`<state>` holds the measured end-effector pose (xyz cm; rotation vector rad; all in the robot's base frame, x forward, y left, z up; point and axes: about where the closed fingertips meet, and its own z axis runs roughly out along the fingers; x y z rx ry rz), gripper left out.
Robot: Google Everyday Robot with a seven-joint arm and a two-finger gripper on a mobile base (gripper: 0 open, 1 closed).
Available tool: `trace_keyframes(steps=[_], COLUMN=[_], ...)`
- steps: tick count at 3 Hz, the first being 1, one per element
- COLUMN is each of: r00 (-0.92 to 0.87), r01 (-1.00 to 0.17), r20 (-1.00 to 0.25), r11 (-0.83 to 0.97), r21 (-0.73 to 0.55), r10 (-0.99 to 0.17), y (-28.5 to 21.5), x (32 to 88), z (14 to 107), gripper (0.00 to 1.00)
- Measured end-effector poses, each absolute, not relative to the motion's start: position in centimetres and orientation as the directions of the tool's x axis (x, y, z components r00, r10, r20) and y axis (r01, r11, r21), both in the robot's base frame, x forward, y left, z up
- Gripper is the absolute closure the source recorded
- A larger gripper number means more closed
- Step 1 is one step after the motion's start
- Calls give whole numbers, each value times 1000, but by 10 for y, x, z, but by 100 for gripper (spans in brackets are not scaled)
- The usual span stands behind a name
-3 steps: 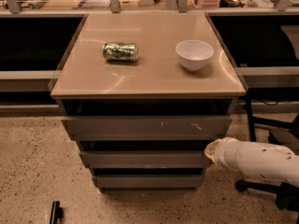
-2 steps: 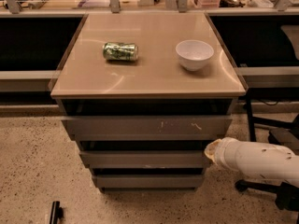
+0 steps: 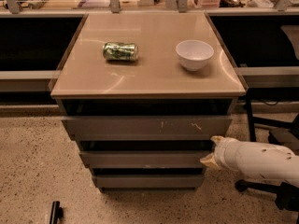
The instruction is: Close top drawer
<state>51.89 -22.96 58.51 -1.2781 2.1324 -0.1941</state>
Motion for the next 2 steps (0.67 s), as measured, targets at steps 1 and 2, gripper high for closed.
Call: trace_keyframes(steps=[1, 2], r00=[-325, -325], r01=[-741, -741], r20=[-444, -444], r11=[517, 517], r21=[-429, -429], r10=[-835, -835], y=[-230, -230], x=[519, 519], z=[585, 585], gripper=[0, 0])
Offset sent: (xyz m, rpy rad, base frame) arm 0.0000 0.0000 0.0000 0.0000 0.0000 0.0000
